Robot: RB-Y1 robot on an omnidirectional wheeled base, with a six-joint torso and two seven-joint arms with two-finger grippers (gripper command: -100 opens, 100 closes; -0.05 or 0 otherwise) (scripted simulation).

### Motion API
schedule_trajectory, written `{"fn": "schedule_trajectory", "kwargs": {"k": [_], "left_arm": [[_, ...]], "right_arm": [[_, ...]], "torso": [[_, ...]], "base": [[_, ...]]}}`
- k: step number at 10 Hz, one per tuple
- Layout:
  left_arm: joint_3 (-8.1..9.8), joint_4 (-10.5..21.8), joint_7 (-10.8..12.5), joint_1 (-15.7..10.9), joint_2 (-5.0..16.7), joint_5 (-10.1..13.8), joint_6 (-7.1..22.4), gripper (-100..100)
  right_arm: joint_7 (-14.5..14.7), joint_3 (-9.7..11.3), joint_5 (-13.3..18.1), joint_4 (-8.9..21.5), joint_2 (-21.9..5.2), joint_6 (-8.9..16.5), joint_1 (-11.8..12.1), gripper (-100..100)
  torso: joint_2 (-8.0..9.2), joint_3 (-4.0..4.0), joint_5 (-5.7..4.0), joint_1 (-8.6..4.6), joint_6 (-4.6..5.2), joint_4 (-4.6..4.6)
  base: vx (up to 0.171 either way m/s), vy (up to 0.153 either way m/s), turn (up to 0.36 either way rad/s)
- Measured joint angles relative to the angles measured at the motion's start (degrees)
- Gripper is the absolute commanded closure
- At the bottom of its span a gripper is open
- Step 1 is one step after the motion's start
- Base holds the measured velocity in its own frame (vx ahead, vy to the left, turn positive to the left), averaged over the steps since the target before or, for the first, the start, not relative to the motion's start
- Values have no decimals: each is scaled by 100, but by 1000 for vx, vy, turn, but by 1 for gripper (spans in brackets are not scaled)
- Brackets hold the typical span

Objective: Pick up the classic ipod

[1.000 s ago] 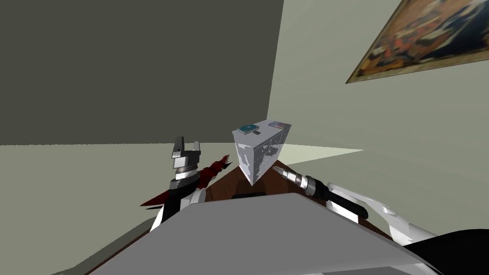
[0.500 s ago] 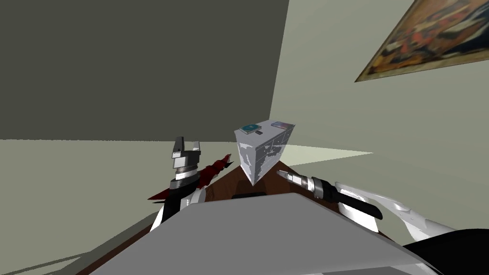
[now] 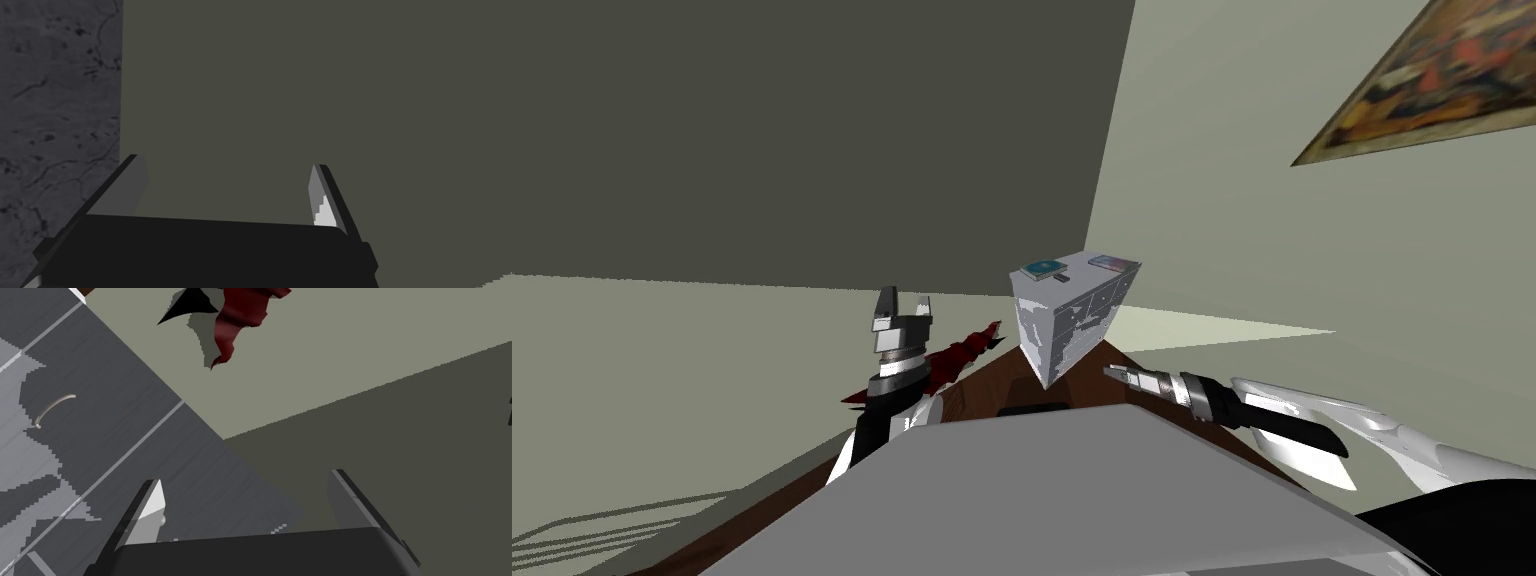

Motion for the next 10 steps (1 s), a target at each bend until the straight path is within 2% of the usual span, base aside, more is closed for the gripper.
{"fn": "schedule_trajectory", "kwargs": {"k": [4, 6, 7, 8, 10], "left_arm": [[0, 0, 0, 0, 0, 0, 0, 0], [0, 0, 0, 0, 0, 0, 0, 0], [0, 0, 0, 0, 0, 0, 0, 0], [0, 0, 0, 0, 0, 0, 0, 0], [0, 0, 0, 0, 0, 0, 0, 0]], "right_arm": [[-137, 200, 65, 226, -612, -83, -23, -100], [-218, 262, 37, 307, -1017, -124, 64, -100], [-251, 301, 66, 349, -1142, -136, 26, -100], [-388, 494, 226, 516, -1204, -161, -127, -100], [-390, 456, 121, 560, -1563, -245, 21, -100]], "torso": [[0, 0, -1, -2, 1, 0], [-4, -2, 1, 3, -1, -1], [-2, -1, 0, 0, 1, 0], [-3, -2, -1, 2, -3, -1], [-2, -1, 0, -1, 1, 0]], "base": [[5, 17, 102], [10, 18, 49], [11, 26, 148], [12, 21, 103], [14, 16, 82]]}}
